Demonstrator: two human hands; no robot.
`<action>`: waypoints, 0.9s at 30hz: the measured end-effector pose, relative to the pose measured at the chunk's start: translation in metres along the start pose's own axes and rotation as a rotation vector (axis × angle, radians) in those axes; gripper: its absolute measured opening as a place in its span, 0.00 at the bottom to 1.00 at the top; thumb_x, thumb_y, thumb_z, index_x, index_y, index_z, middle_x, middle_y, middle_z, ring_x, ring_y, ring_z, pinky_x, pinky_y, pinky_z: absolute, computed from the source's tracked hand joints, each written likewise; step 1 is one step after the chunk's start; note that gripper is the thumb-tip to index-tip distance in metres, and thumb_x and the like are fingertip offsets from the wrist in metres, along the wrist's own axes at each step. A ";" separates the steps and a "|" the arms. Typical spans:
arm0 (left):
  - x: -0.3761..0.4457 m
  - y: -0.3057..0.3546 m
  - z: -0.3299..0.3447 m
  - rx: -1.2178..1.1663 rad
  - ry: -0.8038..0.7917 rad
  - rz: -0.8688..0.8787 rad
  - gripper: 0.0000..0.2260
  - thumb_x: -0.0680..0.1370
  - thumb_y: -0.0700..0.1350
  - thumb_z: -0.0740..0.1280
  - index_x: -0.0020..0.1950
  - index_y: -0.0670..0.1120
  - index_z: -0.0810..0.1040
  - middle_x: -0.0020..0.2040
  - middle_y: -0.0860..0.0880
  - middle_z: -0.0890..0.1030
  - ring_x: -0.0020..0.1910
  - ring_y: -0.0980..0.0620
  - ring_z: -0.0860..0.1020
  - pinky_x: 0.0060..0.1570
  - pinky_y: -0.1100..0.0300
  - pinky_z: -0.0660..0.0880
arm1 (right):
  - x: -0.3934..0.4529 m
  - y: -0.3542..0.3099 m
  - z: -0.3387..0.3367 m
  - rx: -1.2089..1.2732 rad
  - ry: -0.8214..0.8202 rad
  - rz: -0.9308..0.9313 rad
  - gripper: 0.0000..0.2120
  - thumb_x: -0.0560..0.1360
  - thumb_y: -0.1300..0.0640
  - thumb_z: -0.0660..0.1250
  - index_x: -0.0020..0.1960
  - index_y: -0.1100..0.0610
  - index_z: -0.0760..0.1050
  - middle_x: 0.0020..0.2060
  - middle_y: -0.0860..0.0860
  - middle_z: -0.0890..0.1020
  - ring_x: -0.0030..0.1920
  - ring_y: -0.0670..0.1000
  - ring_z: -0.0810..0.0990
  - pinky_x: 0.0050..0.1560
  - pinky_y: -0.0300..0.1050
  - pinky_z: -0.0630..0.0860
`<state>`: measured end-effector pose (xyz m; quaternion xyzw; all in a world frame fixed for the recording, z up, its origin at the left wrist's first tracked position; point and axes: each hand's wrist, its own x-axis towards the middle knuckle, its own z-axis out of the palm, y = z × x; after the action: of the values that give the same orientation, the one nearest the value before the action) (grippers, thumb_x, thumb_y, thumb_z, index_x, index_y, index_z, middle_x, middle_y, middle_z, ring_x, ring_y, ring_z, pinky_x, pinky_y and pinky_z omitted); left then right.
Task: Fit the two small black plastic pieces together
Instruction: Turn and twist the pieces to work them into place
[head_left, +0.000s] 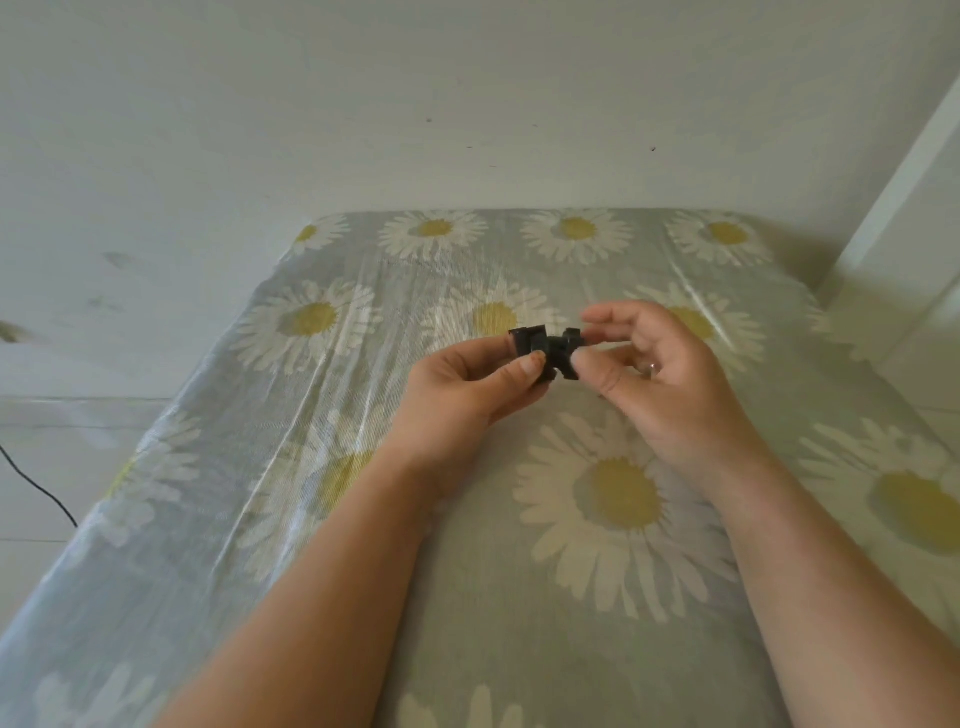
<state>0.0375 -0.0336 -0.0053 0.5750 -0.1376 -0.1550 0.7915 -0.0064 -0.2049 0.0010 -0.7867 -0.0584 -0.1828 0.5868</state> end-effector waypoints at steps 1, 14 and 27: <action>0.000 0.000 0.000 -0.028 -0.006 -0.012 0.15 0.65 0.43 0.72 0.50 0.42 0.83 0.46 0.45 0.86 0.49 0.50 0.83 0.49 0.62 0.78 | 0.000 0.000 0.000 -0.001 -0.013 -0.017 0.14 0.70 0.52 0.73 0.53 0.41 0.75 0.48 0.42 0.82 0.45 0.41 0.82 0.43 0.34 0.76; 0.000 0.001 0.001 -0.079 -0.016 -0.077 0.17 0.65 0.40 0.70 0.53 0.38 0.81 0.47 0.43 0.85 0.49 0.50 0.82 0.50 0.61 0.78 | -0.001 -0.005 0.002 0.106 0.001 -0.017 0.18 0.67 0.68 0.73 0.48 0.46 0.82 0.42 0.46 0.86 0.40 0.44 0.84 0.43 0.33 0.76; -0.003 0.002 0.000 0.056 -0.033 -0.051 0.16 0.64 0.43 0.73 0.51 0.43 0.83 0.47 0.45 0.86 0.50 0.48 0.83 0.52 0.59 0.78 | -0.001 -0.004 -0.002 0.124 -0.011 0.027 0.17 0.68 0.68 0.73 0.44 0.45 0.84 0.37 0.44 0.87 0.37 0.44 0.84 0.40 0.32 0.76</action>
<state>0.0347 -0.0317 -0.0037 0.5977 -0.1401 -0.1809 0.7684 -0.0093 -0.2053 0.0049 -0.7504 -0.0623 -0.1667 0.6366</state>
